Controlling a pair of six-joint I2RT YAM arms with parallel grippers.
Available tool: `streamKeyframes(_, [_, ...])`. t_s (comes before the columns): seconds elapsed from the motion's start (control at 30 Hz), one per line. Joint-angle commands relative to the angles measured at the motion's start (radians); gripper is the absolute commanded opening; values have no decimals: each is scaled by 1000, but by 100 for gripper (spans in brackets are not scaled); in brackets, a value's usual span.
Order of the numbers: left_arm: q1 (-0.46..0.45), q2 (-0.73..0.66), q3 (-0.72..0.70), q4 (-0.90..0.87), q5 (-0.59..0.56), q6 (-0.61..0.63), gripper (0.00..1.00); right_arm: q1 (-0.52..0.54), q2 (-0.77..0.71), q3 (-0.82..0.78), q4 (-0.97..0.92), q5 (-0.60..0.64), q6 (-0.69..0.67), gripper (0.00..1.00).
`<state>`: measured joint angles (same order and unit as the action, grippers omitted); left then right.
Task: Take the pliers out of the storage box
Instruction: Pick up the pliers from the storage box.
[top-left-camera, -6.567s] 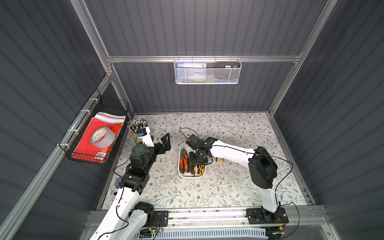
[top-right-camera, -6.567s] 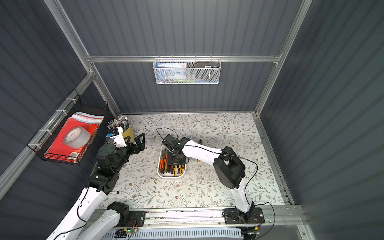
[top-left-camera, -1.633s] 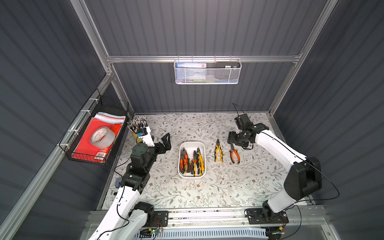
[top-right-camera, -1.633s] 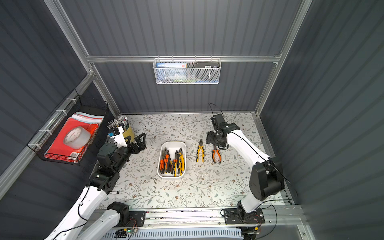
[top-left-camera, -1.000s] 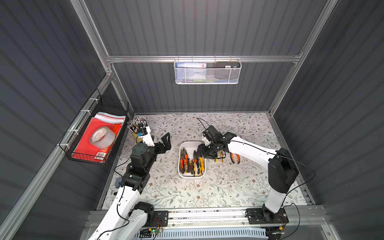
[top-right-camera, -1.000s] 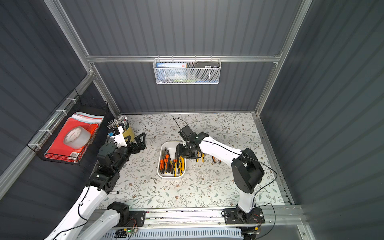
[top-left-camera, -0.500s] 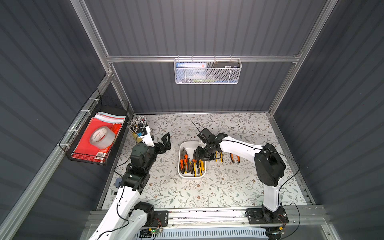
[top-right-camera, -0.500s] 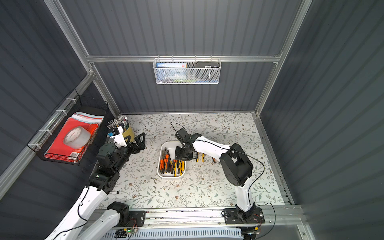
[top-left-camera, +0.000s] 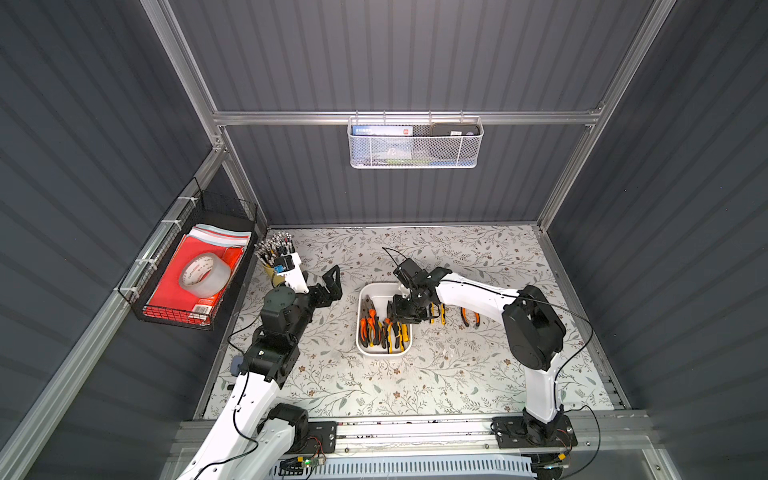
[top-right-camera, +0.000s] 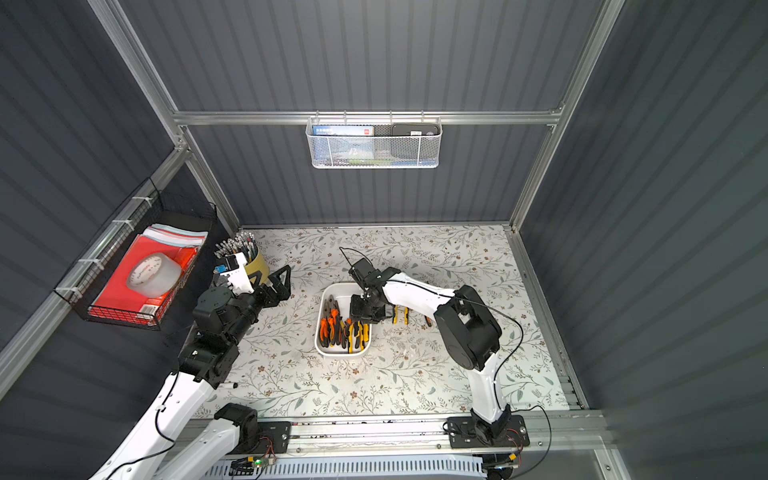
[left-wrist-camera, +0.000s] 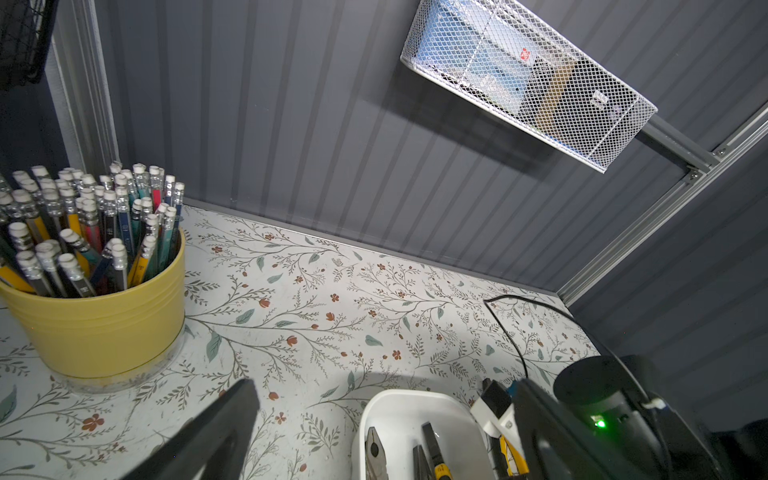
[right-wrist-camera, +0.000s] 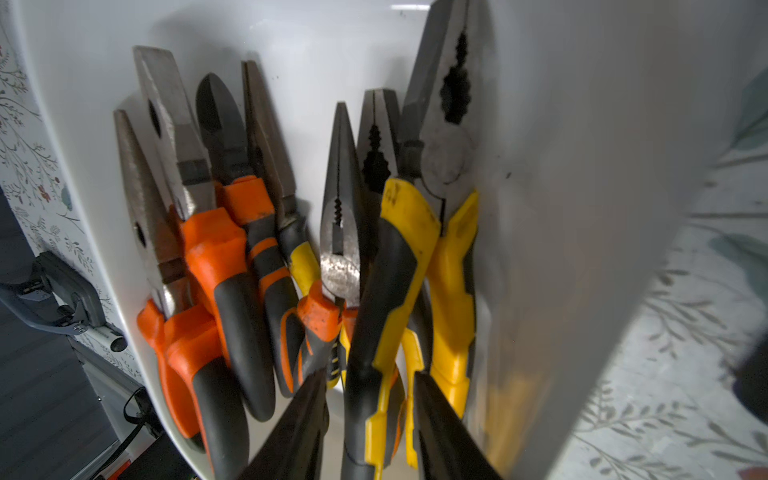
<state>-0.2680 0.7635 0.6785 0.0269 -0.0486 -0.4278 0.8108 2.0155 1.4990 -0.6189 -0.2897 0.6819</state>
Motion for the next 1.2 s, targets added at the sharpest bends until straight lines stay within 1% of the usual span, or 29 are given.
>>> streamKeyframes(0.0, [0,-17,-6,12,1,-2,99,8,22,21,-13,4,3,38])
streamKeyframes(0.1, [0,-17,-5,13,1,-1,99,8,29,24,-10,3,2,33])
streamKeyframes(0.3, [0,-17,-6,11,0,4,99,16,34,44,-2,-13,-18,11])
streamKeyframes(0.43, [0,-16,-6,13,0,4,99,25,16,74,-30,23,-27,4])
streamKeyframes(0.5, [0,-17,-6,15,1,4,99,27,1,86,-42,71,-30,4])
streamKeyframes(0.63, [0,-12,-5,16,1,3,99,30,-30,120,-70,115,-39,0])
streamKeyframes(0.87, [0,-12,-7,18,1,3,99,46,-115,152,-96,203,-26,0])
streamKeyframes(1.0, [0,-13,-4,18,0,3,99,64,-201,114,-81,258,13,0])
streamKeyframes(1.17, [0,-21,-5,18,0,2,99,96,-338,-19,-45,323,84,0])
